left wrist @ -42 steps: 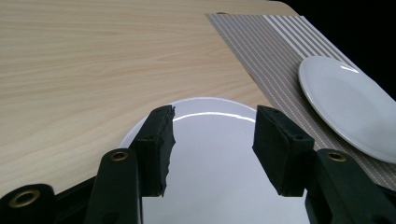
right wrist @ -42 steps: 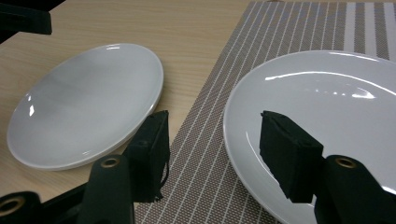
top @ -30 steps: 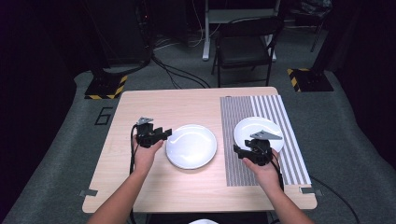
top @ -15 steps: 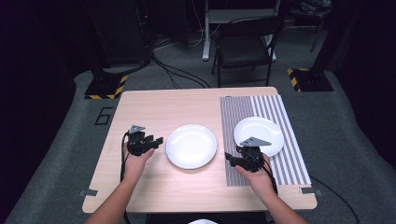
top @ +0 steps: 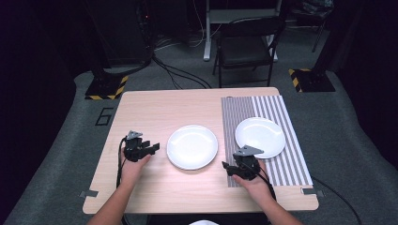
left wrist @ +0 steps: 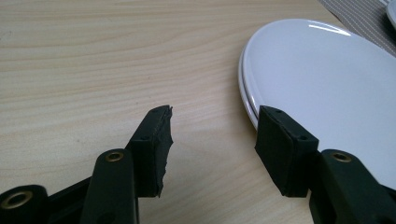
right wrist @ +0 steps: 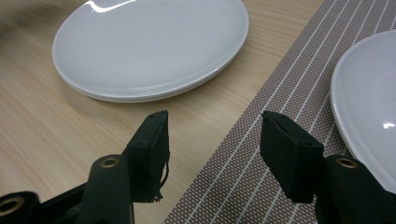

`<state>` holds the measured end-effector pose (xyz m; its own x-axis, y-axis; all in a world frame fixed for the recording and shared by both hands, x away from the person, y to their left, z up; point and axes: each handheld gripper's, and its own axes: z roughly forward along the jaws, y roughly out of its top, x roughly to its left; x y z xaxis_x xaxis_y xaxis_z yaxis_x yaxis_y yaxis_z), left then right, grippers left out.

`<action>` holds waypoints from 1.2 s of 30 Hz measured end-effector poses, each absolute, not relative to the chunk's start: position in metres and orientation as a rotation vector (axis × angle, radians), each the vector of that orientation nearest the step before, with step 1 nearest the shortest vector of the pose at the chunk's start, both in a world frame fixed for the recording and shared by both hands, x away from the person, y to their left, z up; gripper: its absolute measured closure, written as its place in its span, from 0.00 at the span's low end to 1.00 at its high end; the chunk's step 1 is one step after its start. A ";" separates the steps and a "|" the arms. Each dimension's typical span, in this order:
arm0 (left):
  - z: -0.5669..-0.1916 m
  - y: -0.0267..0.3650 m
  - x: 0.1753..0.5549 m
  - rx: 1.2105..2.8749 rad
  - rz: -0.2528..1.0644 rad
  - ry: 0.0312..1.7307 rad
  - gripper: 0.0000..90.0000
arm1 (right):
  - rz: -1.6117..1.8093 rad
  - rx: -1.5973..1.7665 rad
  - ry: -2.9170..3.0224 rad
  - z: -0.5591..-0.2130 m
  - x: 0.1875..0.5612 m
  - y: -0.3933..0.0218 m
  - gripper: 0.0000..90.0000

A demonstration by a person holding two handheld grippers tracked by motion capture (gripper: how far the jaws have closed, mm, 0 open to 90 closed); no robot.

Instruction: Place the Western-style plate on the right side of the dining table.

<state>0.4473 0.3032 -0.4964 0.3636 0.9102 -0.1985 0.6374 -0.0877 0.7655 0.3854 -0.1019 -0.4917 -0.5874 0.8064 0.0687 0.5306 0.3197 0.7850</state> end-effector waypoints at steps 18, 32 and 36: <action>-0.514 0.312 0.453 1.887 0.512 1.375 0.49 | 1.101 1.073 2.312 -0.511 0.377 -0.081 0.47; -0.522 0.317 0.462 1.879 0.563 1.382 0.45 | 1.086 1.054 2.331 -0.520 0.374 -0.079 0.46; -0.521 0.319 0.462 1.880 0.581 1.388 0.44 | 1.092 1.075 2.319 -0.520 0.375 -0.081 0.46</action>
